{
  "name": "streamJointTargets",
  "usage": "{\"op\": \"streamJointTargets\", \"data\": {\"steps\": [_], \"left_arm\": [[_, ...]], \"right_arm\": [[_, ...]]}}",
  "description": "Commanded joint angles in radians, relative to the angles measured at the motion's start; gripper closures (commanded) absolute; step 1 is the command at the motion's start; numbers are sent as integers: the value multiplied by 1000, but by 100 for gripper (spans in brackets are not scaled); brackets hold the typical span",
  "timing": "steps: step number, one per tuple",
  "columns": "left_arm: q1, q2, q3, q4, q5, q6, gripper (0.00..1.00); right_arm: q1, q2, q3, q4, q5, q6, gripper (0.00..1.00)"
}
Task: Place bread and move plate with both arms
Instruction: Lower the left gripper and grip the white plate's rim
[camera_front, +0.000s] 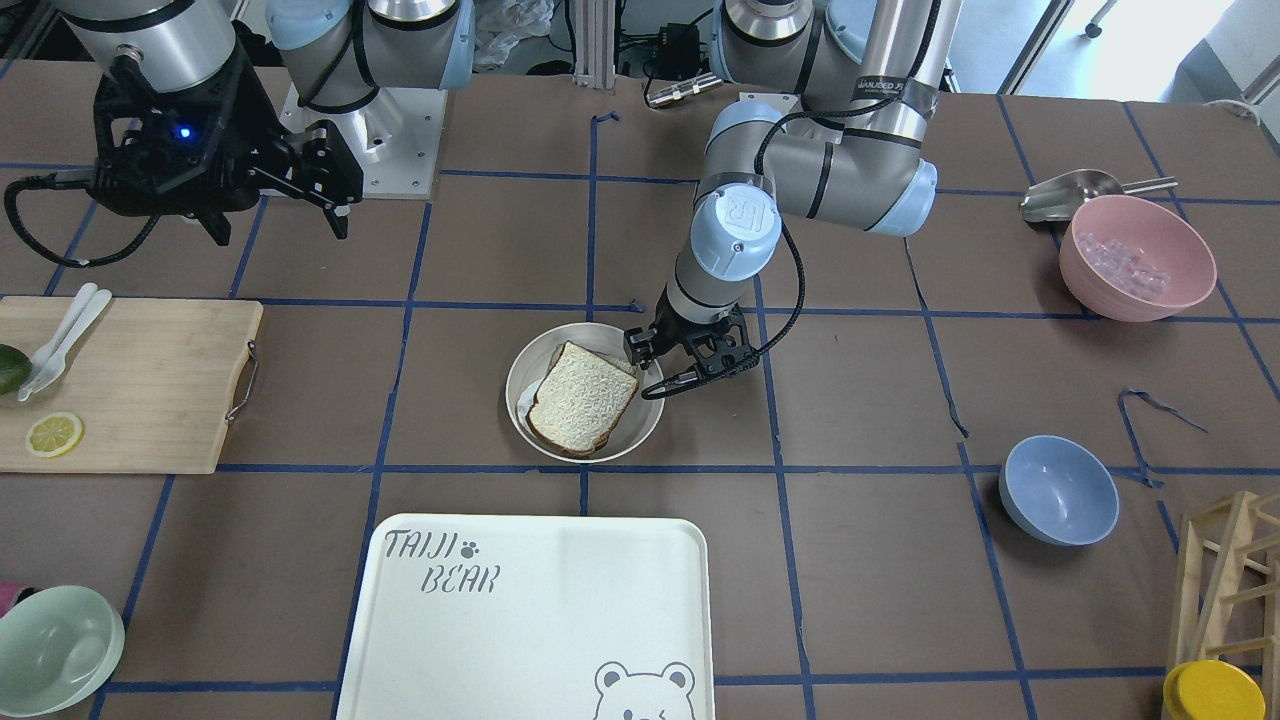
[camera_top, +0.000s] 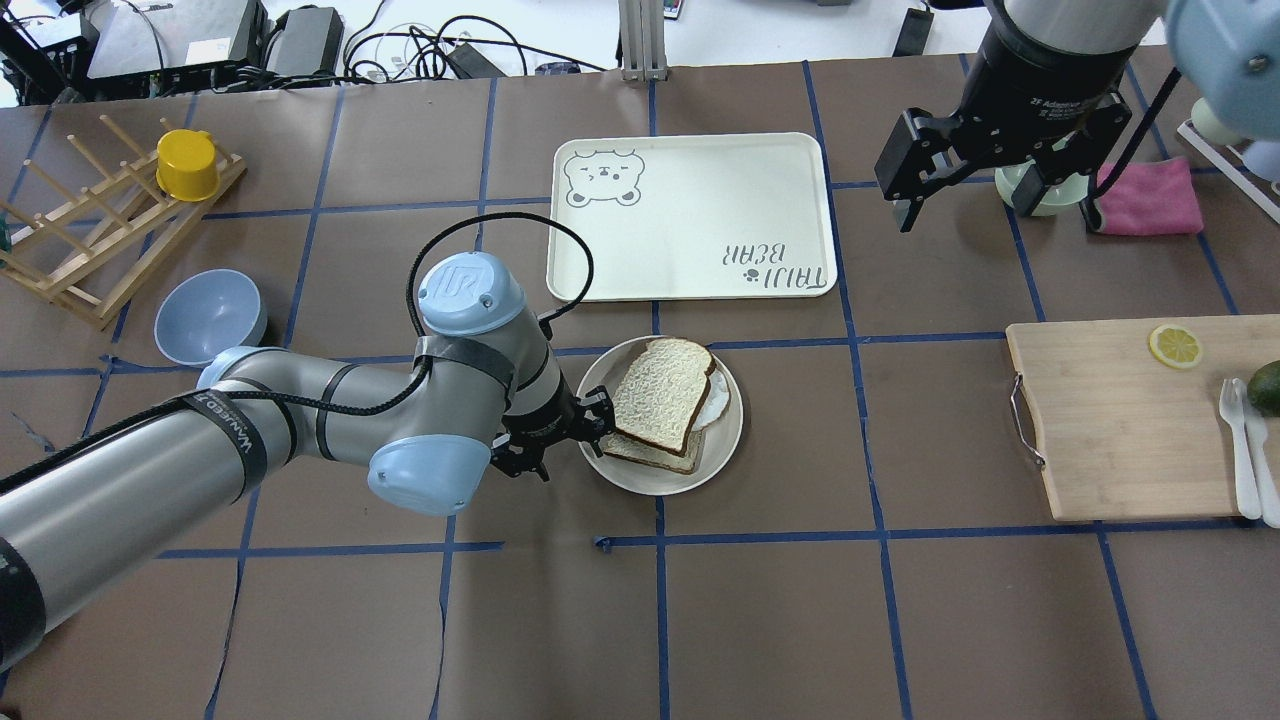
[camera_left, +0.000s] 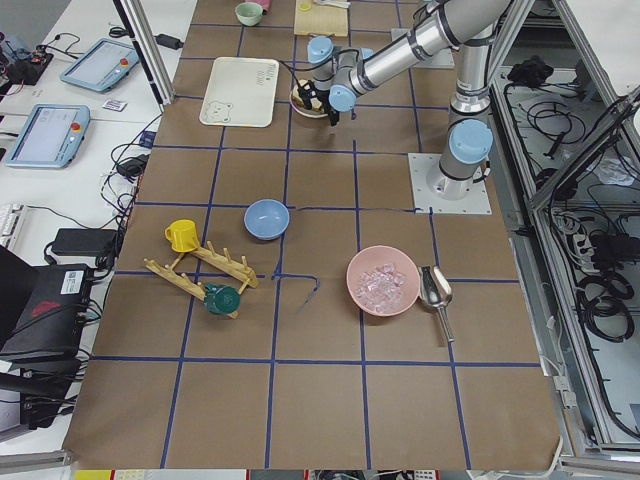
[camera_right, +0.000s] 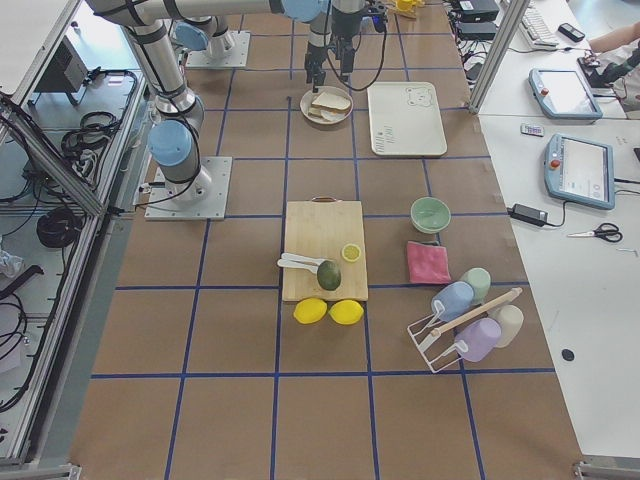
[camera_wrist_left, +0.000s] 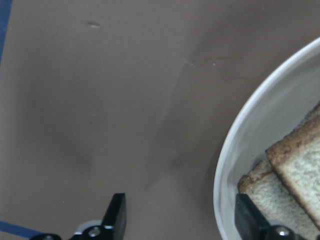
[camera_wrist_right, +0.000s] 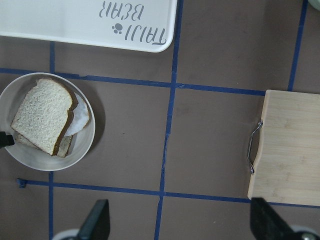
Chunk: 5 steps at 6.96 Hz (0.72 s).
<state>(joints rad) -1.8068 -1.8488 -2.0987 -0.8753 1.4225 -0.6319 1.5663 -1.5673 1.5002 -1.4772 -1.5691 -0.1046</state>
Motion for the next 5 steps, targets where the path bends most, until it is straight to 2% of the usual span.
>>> {"op": "streamJointTargets", "data": {"steps": [1,2,4,5], "left_arm": [[0,-21,2,38,0,-8,77],[0,-24,2,47,0,-17,93],[0,-26,2,61,-2,-17,100],[0,-26,2,74,-2,-17,100]], "right_arm": [[0,0,0,0,1,-1,0],[0,3,0,-2,1,-1,0],[-2,0,0,-2,-14,0,0],[-2,-2,-1,-6,-14,0,0]]}}
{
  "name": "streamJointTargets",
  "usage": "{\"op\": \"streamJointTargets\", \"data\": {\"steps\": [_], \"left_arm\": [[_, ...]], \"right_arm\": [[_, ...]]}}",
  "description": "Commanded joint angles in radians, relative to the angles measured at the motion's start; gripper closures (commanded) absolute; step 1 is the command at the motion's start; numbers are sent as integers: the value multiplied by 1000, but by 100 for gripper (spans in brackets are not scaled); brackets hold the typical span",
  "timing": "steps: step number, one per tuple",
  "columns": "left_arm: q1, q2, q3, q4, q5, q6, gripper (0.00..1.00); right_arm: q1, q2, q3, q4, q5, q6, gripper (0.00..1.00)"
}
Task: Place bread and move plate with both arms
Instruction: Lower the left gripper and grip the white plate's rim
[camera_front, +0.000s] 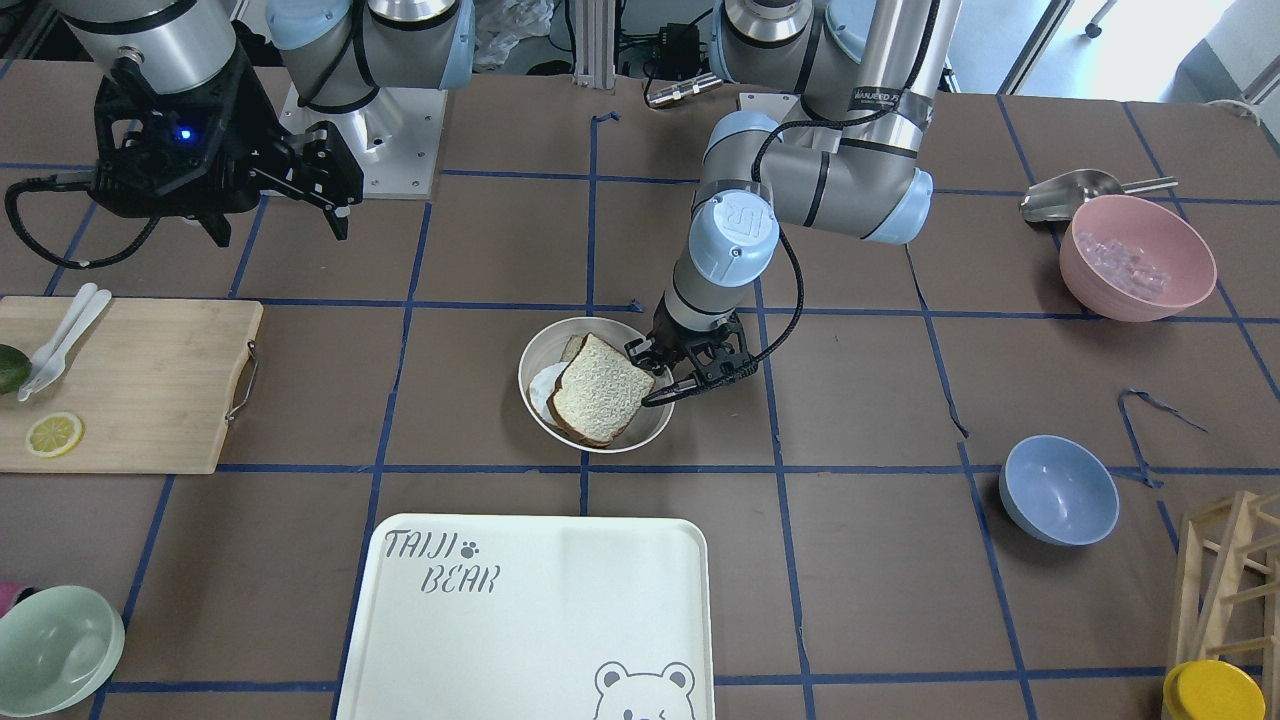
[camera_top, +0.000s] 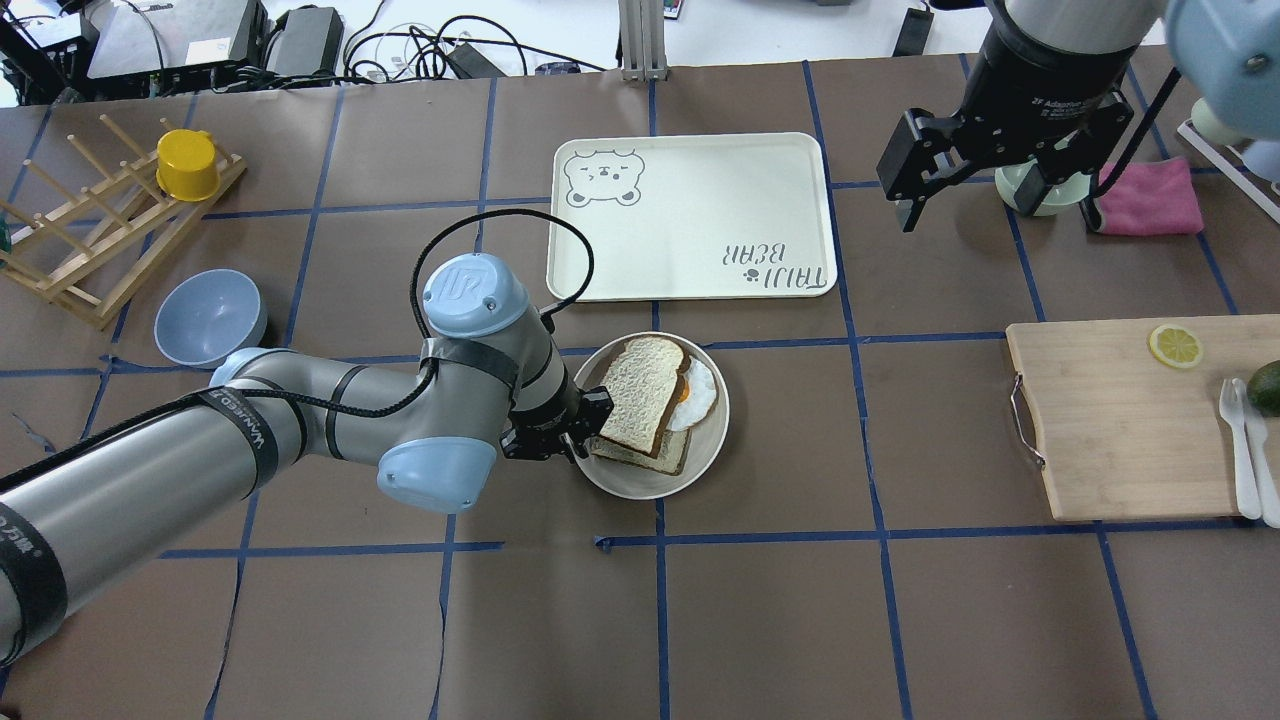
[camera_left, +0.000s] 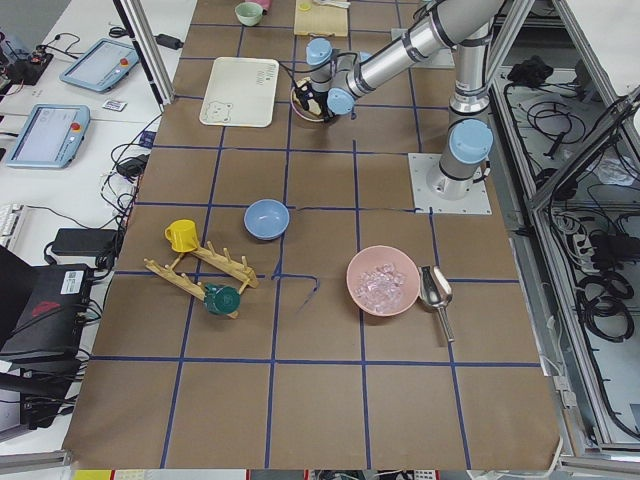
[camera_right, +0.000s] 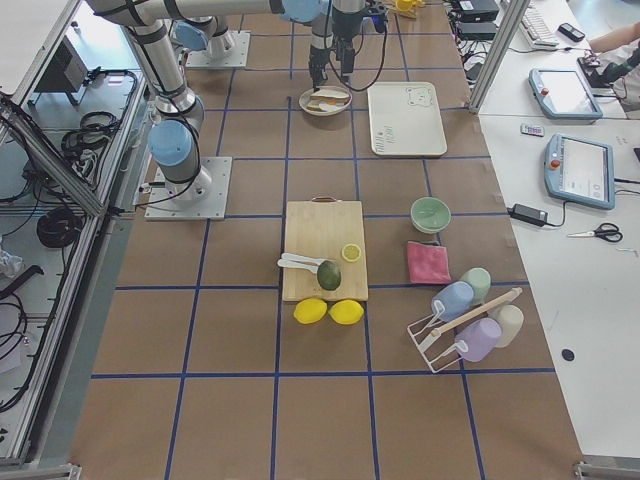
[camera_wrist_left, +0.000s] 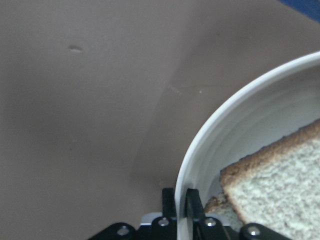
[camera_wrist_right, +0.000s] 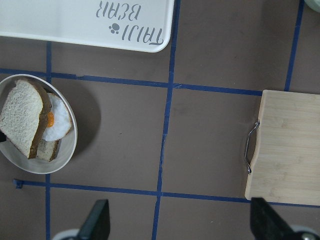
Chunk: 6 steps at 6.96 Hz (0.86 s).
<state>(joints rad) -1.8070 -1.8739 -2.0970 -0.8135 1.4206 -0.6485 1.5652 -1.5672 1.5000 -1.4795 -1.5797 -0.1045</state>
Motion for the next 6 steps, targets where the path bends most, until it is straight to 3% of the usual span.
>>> {"op": "streamJointTargets", "data": {"steps": [1,6], "left_arm": [[0,1,2,28,0,3,100],[-3,27,5,140,-2,70,100]], "right_arm": [[2,-4,-6,-8,3,-1,0],[-7,9,-10,-16,3,0,0]]}}
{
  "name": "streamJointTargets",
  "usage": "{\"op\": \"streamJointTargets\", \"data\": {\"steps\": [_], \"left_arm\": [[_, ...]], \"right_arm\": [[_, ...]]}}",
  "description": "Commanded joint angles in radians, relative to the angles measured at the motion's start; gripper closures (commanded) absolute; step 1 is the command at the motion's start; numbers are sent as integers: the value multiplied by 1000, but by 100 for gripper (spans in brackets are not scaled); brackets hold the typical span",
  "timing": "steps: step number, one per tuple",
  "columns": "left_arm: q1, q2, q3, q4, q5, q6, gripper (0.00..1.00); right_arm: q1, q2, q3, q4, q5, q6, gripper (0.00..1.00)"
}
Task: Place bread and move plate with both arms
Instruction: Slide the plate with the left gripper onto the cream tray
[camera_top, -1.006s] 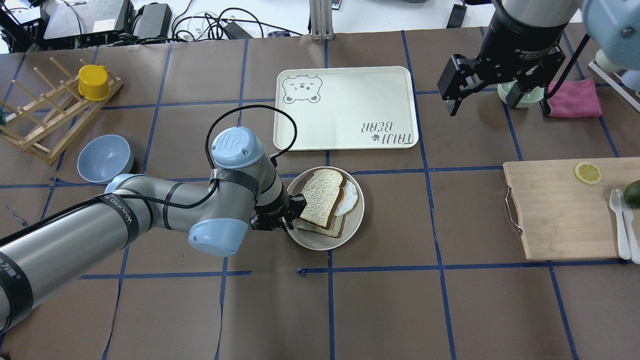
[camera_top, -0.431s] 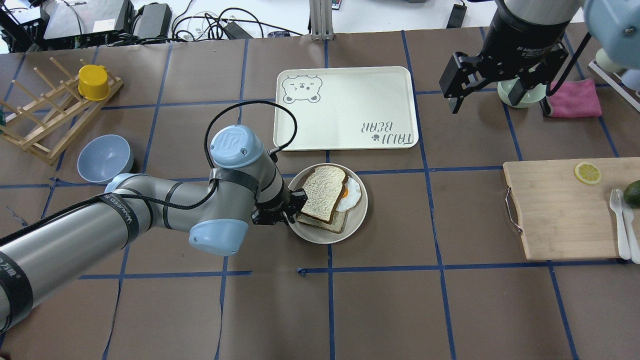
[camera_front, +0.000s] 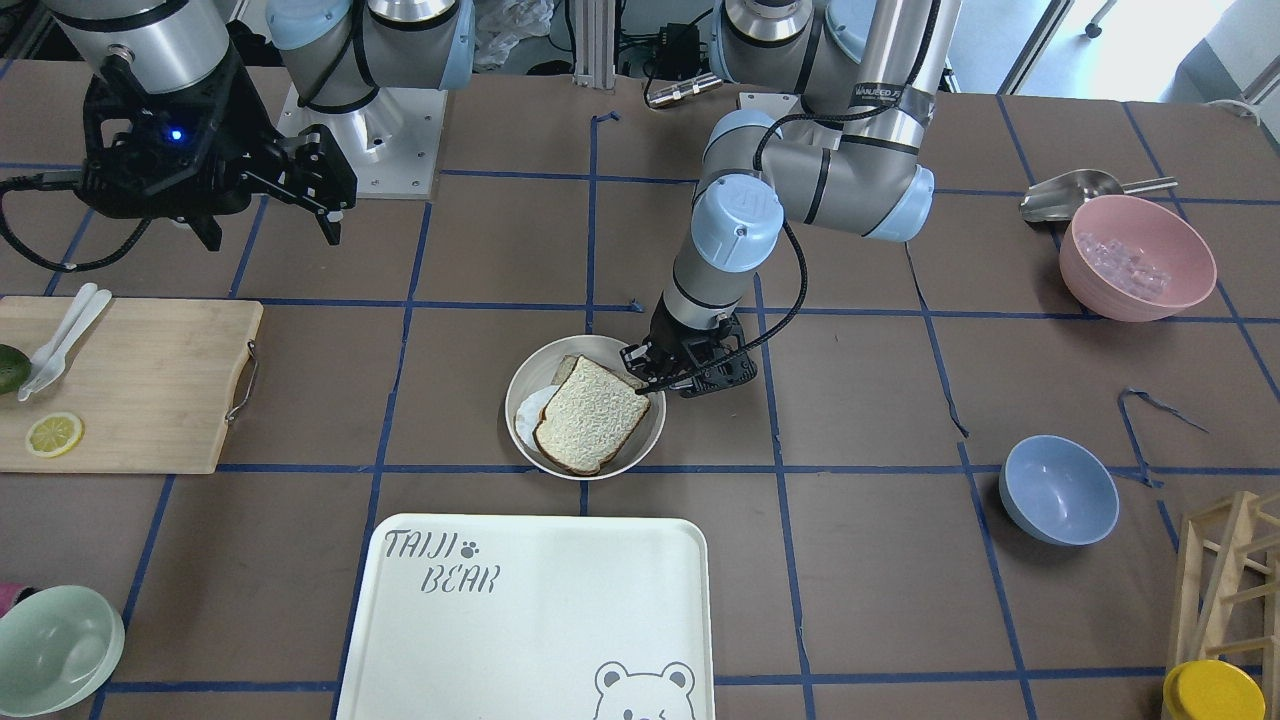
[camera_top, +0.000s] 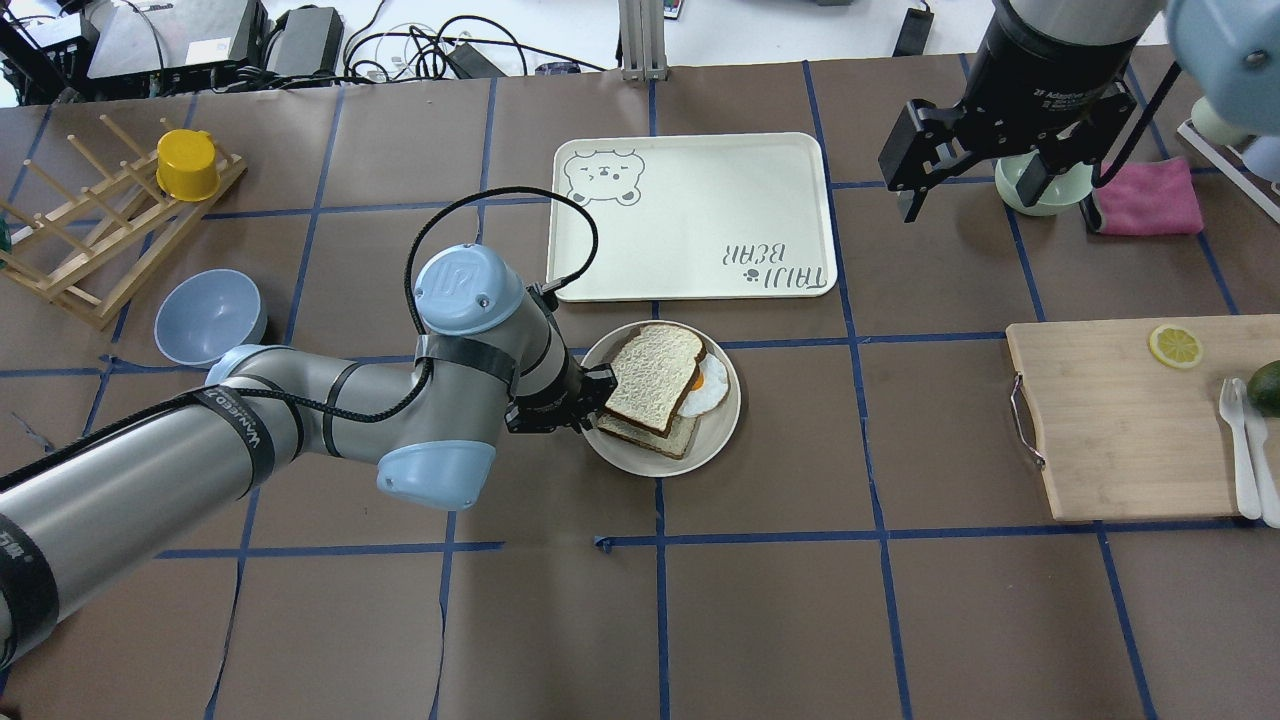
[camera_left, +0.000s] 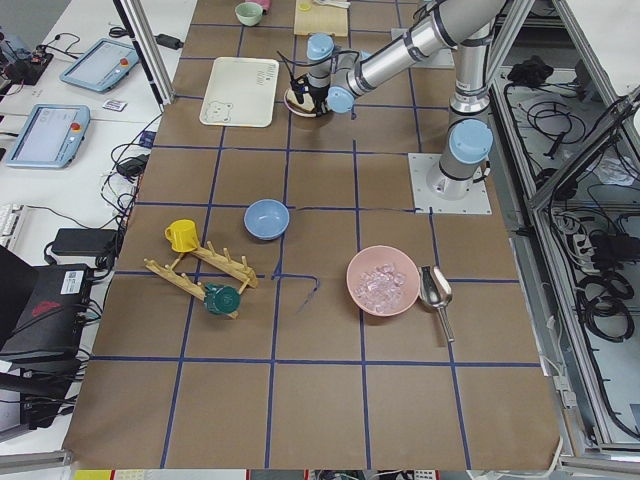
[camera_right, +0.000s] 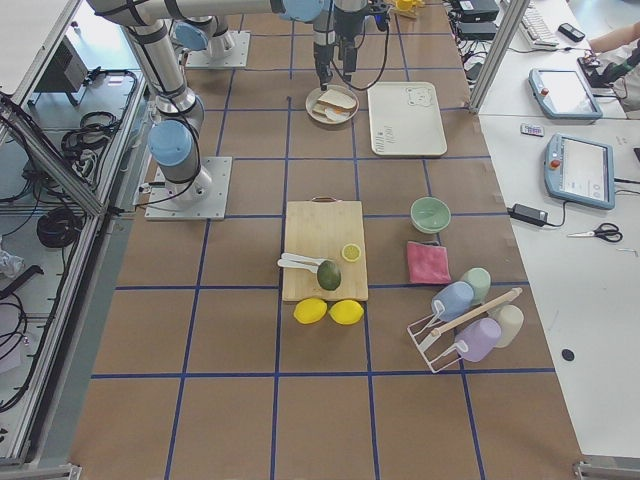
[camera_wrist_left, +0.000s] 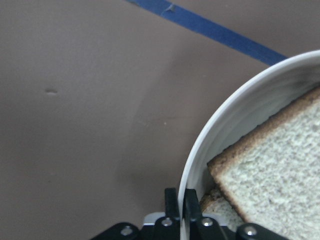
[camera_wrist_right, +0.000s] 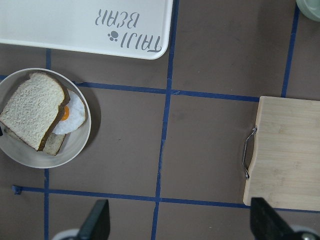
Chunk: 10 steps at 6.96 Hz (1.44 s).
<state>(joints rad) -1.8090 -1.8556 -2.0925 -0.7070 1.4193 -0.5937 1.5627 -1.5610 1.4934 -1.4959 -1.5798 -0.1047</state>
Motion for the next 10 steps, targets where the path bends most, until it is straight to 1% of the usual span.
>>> {"op": "streamJointTargets", "data": {"steps": [1,2,4,7,8,9,10], "left_arm": [[-1,10,2,64,0,20,100],[-3,12,12,95,-5,22,100],[-3,-7,83,93,-32,22,100],[13,-28,164,84,-150,55,100],[17,-65,236,58,-158,43,100],[17,-120,321,10,-168,38,100],[19,-176,398,-5,-187,38,100]], "right_arm": [[-4,-13,-7,11,6,0,0],[-6,-13,-4,3,4,0,0],[-4,-14,-2,14,-3,0,0],[-4,-16,2,14,6,0,0],[-3,-16,2,13,6,0,0],[-3,-17,2,16,7,-1,0],[-3,-17,2,11,7,-1,0]]}}
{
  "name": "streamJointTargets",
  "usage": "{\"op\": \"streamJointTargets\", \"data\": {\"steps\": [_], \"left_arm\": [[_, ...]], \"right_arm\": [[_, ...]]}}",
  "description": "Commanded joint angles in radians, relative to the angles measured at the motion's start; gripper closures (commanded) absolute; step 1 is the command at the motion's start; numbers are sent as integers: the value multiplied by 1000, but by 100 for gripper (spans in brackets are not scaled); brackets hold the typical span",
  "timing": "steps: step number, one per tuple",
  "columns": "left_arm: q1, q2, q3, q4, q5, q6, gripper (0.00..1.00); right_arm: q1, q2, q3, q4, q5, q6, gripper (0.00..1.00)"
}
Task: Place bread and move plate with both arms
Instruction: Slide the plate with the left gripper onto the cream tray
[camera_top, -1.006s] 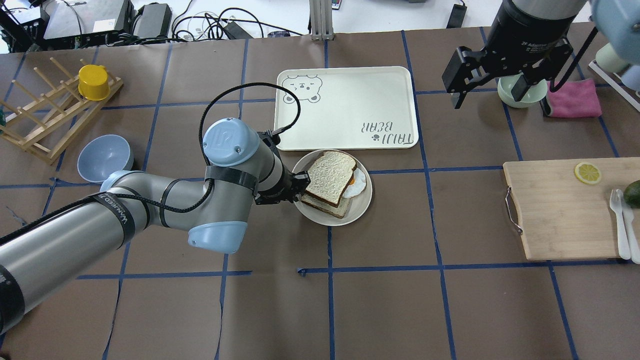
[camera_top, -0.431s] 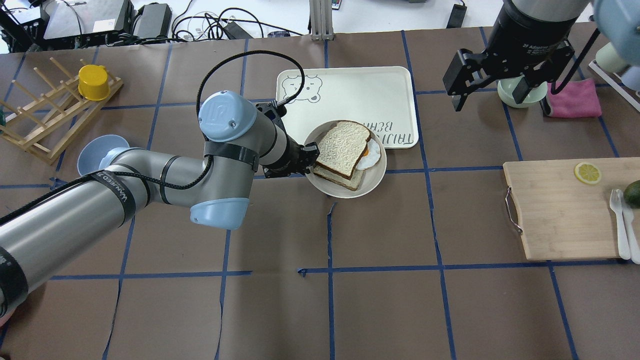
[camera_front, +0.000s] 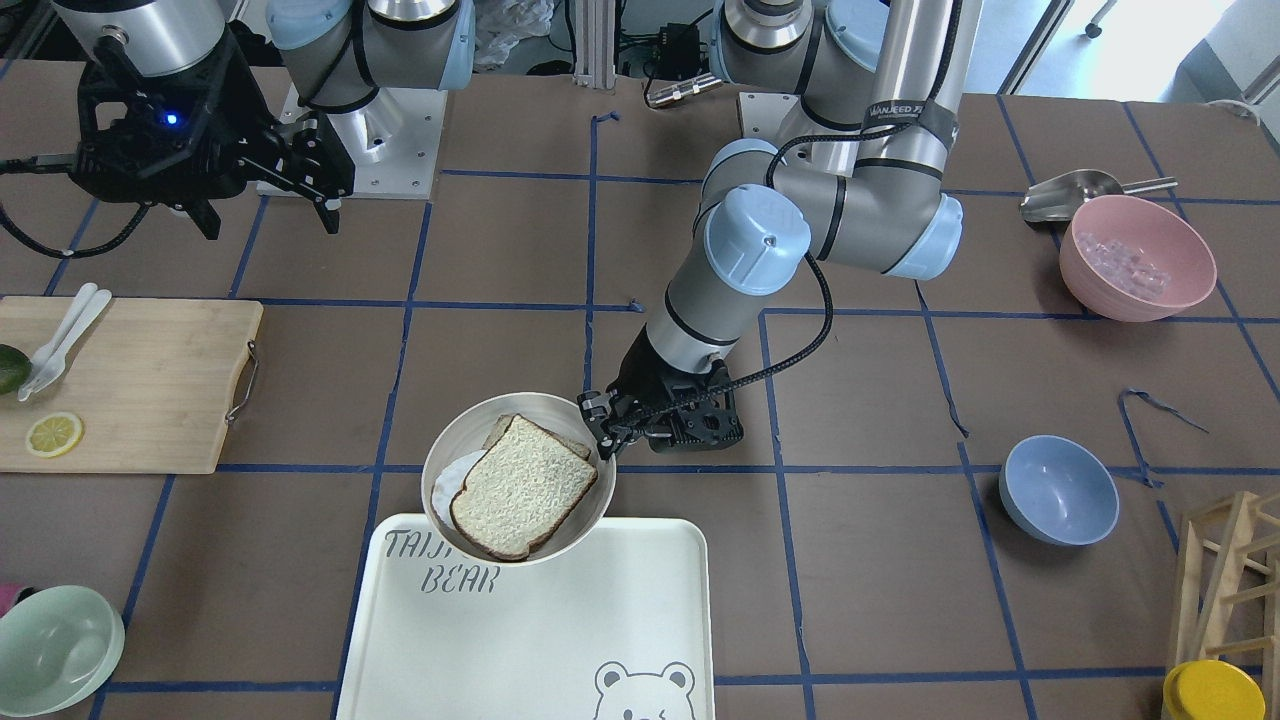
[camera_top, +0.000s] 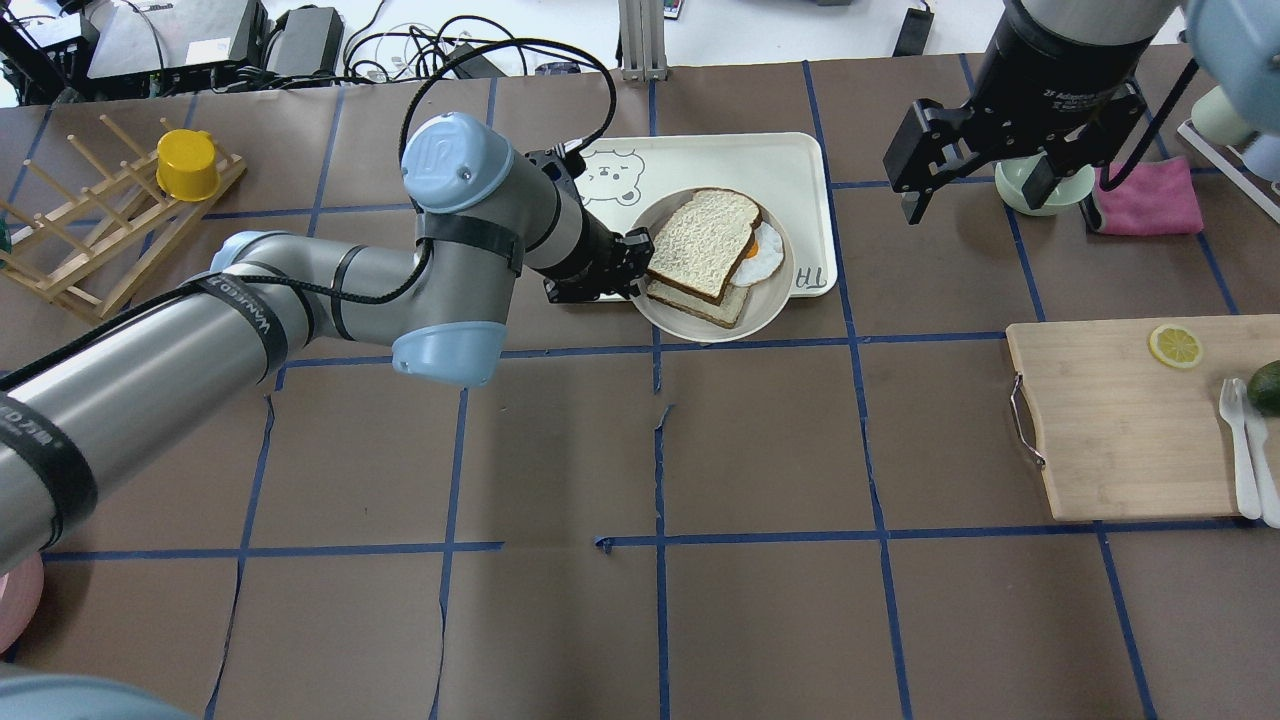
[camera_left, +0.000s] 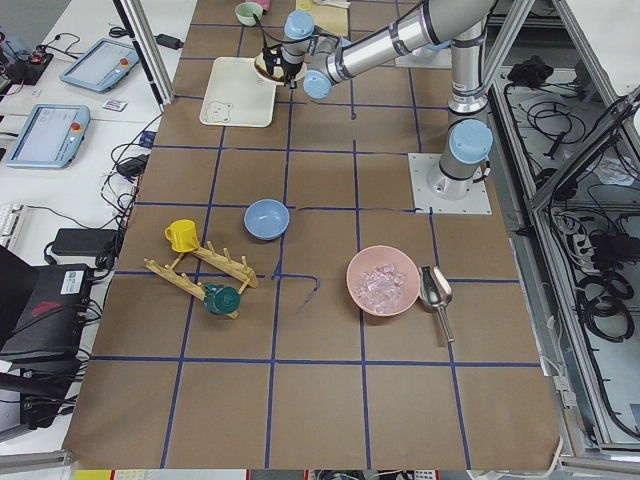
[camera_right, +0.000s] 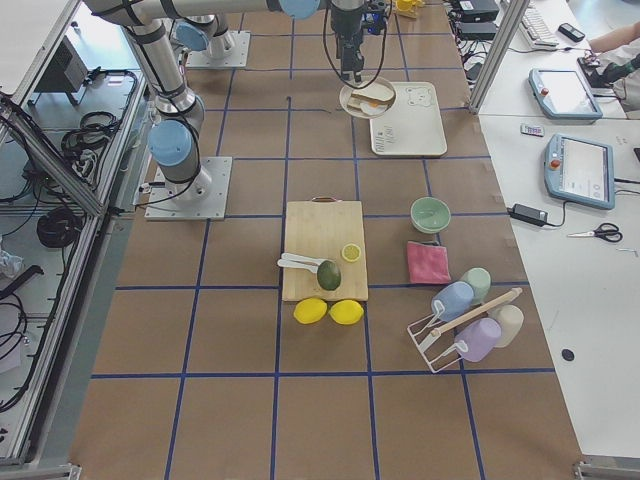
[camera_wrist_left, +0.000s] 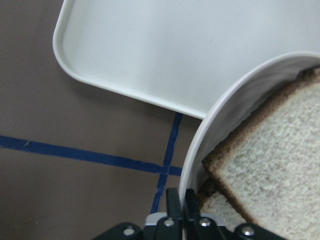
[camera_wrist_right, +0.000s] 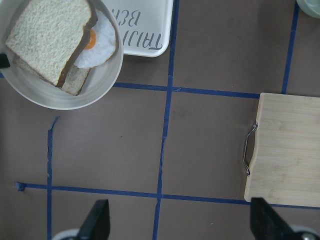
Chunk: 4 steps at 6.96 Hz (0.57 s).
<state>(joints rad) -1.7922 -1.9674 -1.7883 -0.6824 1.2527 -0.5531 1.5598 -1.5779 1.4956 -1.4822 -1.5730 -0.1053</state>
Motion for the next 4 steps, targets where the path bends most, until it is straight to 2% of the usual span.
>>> {"op": "streamJointTargets", "data": {"steps": [1,2,4], "left_arm": [[28,-121,157,-29,-25,-2,100],[54,-157,194,-31,-57,2,100],[57,-212,220,-29,-56,16,100]], "right_arm": [[0,-1,0,-1,-1,-1,0],[0,-1,2,-1,1,1,0],[2,-8,3,3,2,-1,0]]}}
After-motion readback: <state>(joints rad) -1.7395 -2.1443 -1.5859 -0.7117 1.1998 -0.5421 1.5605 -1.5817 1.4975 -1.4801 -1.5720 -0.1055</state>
